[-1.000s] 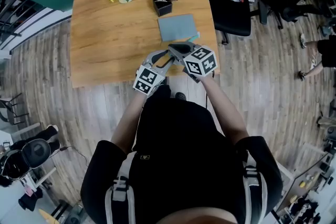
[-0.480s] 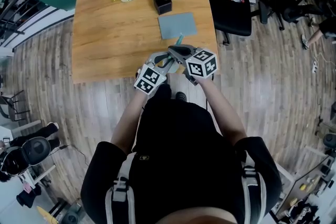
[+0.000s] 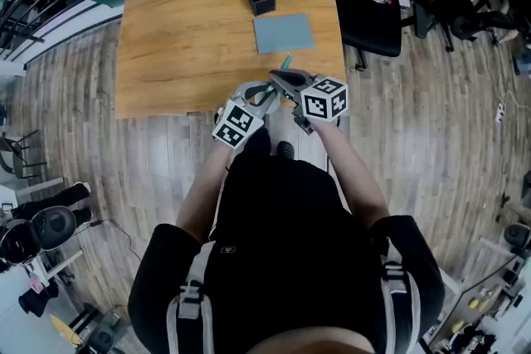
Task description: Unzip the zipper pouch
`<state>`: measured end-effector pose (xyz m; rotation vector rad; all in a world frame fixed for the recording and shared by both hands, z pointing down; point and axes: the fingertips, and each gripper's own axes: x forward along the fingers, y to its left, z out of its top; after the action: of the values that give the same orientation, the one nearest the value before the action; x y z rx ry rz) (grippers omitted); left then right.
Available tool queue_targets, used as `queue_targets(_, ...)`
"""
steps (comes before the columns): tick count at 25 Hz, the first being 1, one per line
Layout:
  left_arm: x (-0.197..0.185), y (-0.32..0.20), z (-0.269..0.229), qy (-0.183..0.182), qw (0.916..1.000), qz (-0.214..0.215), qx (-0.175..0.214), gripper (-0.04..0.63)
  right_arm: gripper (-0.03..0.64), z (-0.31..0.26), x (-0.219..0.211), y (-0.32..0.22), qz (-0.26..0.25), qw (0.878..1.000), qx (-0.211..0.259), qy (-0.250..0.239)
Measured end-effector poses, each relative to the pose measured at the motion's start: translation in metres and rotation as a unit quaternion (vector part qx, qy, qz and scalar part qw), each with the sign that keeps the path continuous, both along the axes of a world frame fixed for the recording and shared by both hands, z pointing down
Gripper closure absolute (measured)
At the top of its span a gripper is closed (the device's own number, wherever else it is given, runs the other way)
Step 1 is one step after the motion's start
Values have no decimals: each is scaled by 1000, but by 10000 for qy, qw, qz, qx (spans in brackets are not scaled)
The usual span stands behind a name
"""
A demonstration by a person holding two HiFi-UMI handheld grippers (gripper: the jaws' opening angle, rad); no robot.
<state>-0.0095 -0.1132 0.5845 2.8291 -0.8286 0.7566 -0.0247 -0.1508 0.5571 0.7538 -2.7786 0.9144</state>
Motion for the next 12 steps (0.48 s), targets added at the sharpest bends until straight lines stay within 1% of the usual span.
queue_targets(5, 3, 10, -5, 109, 9999, -93, -1, 540, 615, -3, 7, 5, 26, 9998, -33, -170)
queue_targets(12, 8, 19, -11, 212, 9996, -158, 42, 542, 615, -3, 15, 8, 84, 9997, -37, -233)
